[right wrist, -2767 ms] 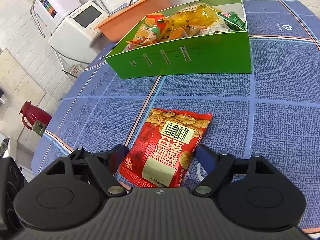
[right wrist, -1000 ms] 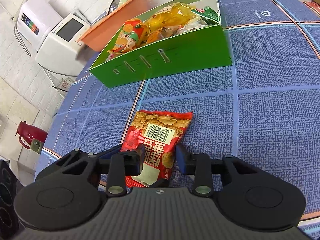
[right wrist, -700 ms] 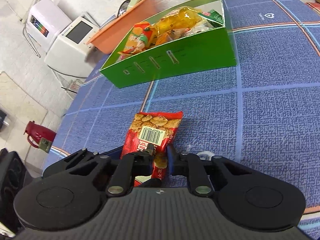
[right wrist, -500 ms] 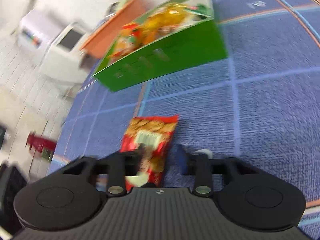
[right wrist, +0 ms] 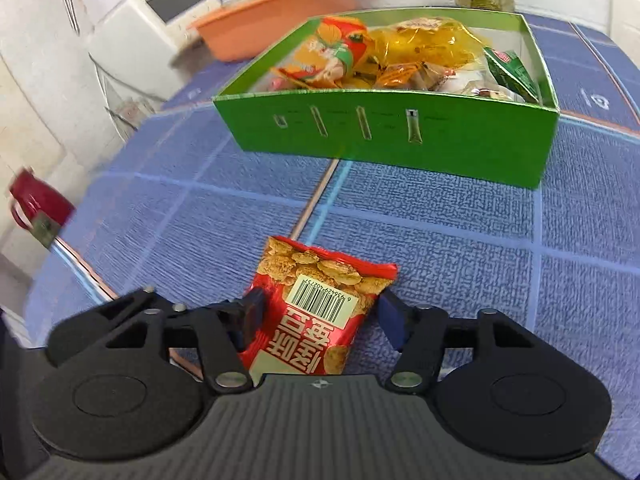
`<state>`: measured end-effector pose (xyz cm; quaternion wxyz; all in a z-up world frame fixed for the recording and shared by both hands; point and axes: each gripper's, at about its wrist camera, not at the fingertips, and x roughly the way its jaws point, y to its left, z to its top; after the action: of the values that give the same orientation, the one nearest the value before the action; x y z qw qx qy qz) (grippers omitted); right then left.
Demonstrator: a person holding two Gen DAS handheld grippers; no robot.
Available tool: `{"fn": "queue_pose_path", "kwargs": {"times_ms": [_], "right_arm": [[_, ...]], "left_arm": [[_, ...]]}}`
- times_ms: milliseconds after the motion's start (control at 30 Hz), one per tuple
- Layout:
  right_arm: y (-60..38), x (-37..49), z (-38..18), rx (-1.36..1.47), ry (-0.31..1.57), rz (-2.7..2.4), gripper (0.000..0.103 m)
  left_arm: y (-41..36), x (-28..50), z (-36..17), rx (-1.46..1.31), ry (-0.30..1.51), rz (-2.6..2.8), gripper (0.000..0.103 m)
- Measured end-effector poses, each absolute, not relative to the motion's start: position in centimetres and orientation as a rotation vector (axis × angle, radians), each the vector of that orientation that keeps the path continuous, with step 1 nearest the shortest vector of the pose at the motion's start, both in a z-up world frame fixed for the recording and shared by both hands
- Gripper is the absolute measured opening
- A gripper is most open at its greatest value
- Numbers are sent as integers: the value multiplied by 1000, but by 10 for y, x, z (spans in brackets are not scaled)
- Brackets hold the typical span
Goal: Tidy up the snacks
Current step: 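Close the right gripper on the red barcode snack bag and lift it, then carry the red snack bag into the green box and open the right gripper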
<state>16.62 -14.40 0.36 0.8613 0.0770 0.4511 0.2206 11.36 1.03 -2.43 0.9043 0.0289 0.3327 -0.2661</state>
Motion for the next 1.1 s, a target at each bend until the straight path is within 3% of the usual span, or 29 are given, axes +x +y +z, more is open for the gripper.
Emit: {"fn": "queue_pose_path", "kwargs": {"times_ms": [733,1100], "right_arm": [[-157,156,24,351,774,501,93],[-149,203,73,376,526,532,88]], "left_arm": [[15,112,9,105,581,-537,63],[15,171,68,202,381,-484,61]]}}
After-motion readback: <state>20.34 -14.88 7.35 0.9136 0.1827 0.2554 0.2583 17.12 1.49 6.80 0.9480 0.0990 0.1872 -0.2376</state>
